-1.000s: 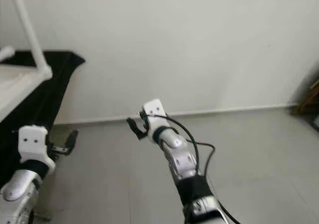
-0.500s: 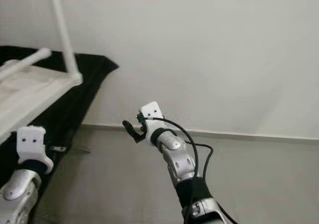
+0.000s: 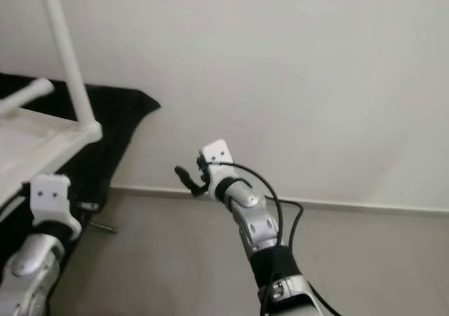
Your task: Building children table
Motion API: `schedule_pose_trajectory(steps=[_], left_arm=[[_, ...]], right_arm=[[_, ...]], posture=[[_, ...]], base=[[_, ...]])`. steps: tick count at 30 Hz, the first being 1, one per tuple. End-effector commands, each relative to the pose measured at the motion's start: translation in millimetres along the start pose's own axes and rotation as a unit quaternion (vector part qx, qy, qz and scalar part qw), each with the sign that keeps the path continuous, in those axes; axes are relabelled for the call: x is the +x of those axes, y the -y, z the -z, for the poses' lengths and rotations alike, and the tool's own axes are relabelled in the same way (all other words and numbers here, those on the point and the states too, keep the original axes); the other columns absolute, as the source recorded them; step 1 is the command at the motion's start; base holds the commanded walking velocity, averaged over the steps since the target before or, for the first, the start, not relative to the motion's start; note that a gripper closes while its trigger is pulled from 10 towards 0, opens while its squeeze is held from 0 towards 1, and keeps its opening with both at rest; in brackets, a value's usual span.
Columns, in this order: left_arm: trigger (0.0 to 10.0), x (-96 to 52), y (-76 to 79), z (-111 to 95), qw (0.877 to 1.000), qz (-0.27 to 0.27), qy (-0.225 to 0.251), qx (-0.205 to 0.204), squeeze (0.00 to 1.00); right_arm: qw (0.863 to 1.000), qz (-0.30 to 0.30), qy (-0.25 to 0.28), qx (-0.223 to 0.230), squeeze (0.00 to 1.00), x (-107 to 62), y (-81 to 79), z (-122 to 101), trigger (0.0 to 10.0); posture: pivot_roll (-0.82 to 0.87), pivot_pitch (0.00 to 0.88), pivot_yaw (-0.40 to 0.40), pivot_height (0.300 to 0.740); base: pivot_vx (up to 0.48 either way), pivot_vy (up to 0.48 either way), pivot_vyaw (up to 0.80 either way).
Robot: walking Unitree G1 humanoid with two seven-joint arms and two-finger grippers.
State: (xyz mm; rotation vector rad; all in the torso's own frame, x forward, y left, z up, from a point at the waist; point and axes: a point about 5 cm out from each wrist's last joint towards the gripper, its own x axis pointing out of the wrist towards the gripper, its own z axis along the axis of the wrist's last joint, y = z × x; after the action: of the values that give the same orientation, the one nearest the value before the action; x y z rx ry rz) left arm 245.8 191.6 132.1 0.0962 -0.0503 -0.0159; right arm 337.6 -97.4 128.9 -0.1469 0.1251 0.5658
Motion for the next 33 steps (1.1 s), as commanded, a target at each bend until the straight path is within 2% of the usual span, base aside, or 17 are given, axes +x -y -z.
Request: schedule_pose_trajectory(steps=[1,4,6,7,10,13,17,24,28,33], left_arm=[[10.0,0.9,4.2,0,1.000,0.010,0.001,0.001,0.00],[10.0,0.9,4.3,0,1.000,0.010,0.002,0.001,0.00],[10.0,0.5,4.7,0,1.000,0.010,0.001,0.000,0.00],[10.0,0.5,4.7,0,1.000,0.010,0.001,0.000,0.00],[10.0,-0.2,3.9,1,1.000,0.003,-0.001,-0.002,0.00],[10.0,-0.8,4.5,1,1.000,0.003,-0.002,0.002,0.00],[10.0,-2.9,8.5,2,1.000,0.016,-0.006,0.020,0.00],[10.0,-3.2,10.0,3,0.999,0.023,-0.009,0.021,0.00],[10.0,-4.2,7.6,2,1.000,0.015,-0.005,0.012,0.00],[10.0,-4.5,6.0,2,1.000,0.012,-0.005,0.011,0.00]], right_arm=[[1.000,0.000,0.001,0.007,0.00,-2.6,4.0,2,10.0],[1.000,-0.007,0.002,0.007,0.00,-2.6,3.4,2,10.0],[0.997,-0.065,0.017,-0.025,0.00,-5.1,-6.0,0,10.0],[0.997,-0.065,0.017,-0.025,0.00,-5.1,-6.0,0,10.0],[0.988,-0.134,0.032,-0.064,0.00,-8.2,-17.4,-2,10.0],[0.984,-0.162,0.036,-0.069,0.00,-8.7,-20.3,-3,10.0],[0.970,-0.230,0.042,-0.070,0.00,-13.7,-26.8,-3,10.0],[0.952,-0.281,0.041,-0.115,0.00,-20.4,-29.5,-2,10.0],[0.928,-0.322,0.016,-0.185,0.00,-29.0,-25.8,-1,10.0],[0.923,-0.323,0.015,-0.209,0.00,-31.9,-15.9,-9,10.0]], posture=[[-0.11,0.000,-0.070,0.740],[-0.11,0.000,-0.070,0.740],[-0.11,0.000,-0.072,0.740],[-0.11,0.000,-0.072,0.740],[-0.10,0.000,-0.073,0.740],[-0.09,0.000,-0.073,0.740],[-0.09,0.000,-0.076,0.740],[-0.08,0.000,-0.077,0.740],[-0.09,0.000,-0.070,0.740],[-0.09,0.000,-0.069,0.740]], base=[[0.390,0.000,0.00],[0.391,0.000,0.00],[0.390,0.000,0.80],[0.390,0.000,0.80],[0.116,0.000,0.80],[0.000,0.000,0.80],[0.000,0.000,0.80],[0.000,0.000,0.80],[0.000,0.000,0.80],[0.000,0.000,0.80]])
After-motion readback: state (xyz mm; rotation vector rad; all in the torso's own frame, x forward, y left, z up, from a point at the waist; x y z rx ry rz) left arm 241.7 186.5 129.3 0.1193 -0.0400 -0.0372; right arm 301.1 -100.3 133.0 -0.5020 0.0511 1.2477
